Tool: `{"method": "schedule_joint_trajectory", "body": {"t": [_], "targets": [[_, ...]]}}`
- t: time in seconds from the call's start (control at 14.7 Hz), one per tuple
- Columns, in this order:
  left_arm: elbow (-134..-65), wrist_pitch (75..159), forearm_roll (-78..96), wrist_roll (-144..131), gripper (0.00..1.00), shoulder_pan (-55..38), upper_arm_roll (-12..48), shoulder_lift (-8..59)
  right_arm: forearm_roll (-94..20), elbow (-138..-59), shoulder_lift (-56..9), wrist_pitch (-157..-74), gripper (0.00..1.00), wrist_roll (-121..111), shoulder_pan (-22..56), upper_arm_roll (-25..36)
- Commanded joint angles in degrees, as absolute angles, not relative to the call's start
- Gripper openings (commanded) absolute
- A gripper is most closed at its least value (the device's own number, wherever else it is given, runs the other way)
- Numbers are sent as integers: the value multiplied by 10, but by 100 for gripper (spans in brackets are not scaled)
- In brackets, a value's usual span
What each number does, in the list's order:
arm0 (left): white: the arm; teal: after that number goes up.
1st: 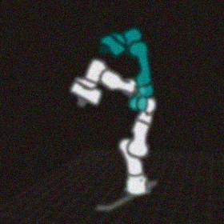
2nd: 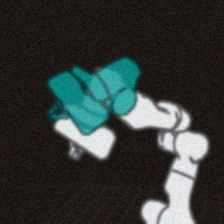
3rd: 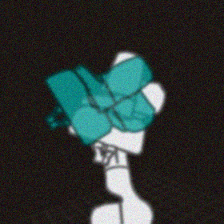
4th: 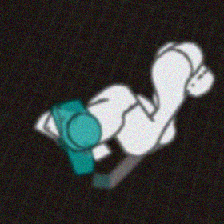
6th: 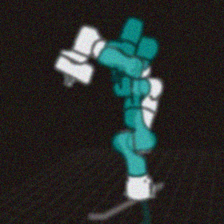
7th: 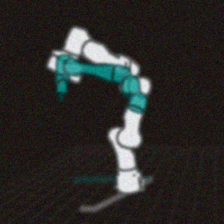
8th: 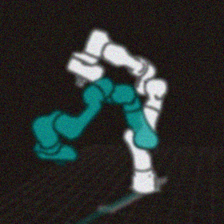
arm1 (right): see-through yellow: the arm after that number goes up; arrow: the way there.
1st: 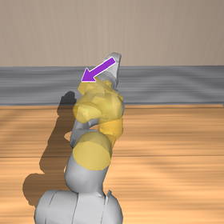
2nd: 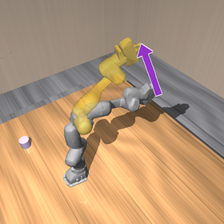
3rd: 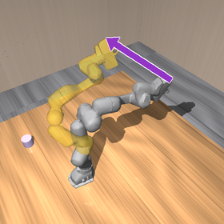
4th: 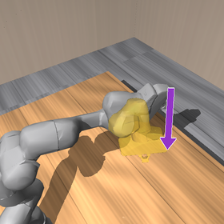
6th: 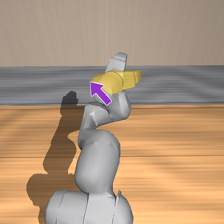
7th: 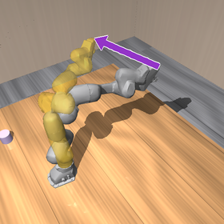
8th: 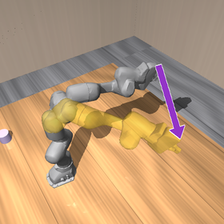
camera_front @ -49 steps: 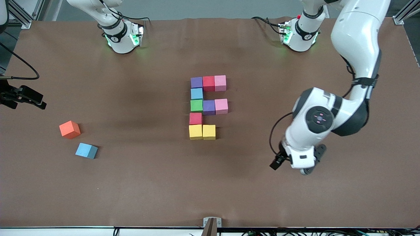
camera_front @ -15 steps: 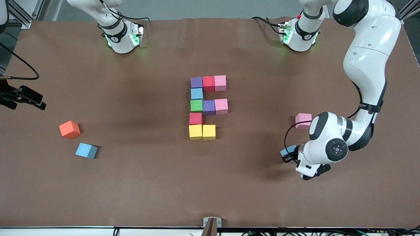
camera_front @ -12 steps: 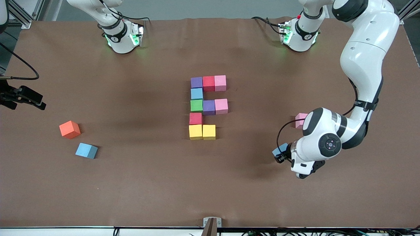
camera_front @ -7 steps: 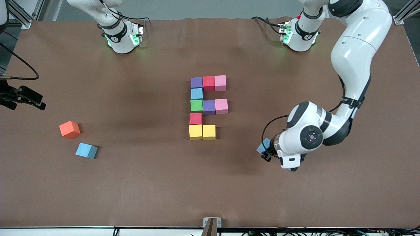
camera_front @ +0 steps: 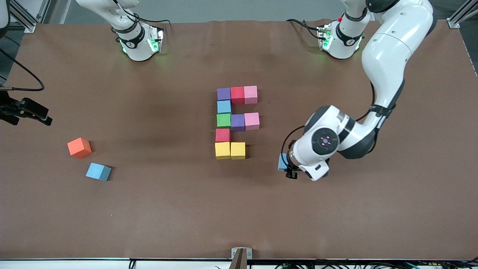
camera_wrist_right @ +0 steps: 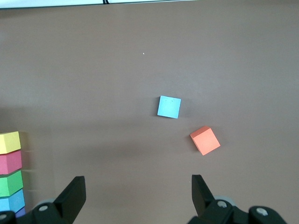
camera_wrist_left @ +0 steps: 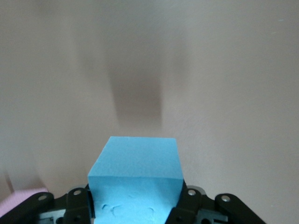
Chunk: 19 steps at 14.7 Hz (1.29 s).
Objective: Arrange 11 blocks into digit 3
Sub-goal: 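Carry the light blue cube to the yellow cubes with the left gripper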
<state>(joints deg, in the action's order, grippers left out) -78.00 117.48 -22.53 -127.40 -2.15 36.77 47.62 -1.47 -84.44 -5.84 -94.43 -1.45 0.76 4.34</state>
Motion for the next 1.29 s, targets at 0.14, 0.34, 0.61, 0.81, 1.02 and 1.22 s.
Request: {"method": "schedule_joint_trajectory", "body": {"t": [0.14,0.34,0.61,0.81,1.02,1.22], "targets": [[-789,1207,-250,-1461,23,-77,359,483,-11,-853,-47,-950,100,-11,-2,34],[-790,1221,-250,-1478,21,-95,358,497,-11,-853,-47,-951,100,-11,-2,34],[-790,1247,-252,-1455,21,-104,357,522,-11,-853,-48,-952,100,-11,-1,34],[-797,1247,-252,-1443,21,-104,356,524,-12,-853,-50,-952,100,-11,-1,34],[-814,1257,-252,-1394,21,-104,357,526,-11,-853,-52,-952,100,-12,-1,33],[-818,1274,-252,-1387,21,-103,356,527,-12,-853,-53,-952,100,-11,-1,34]]}}
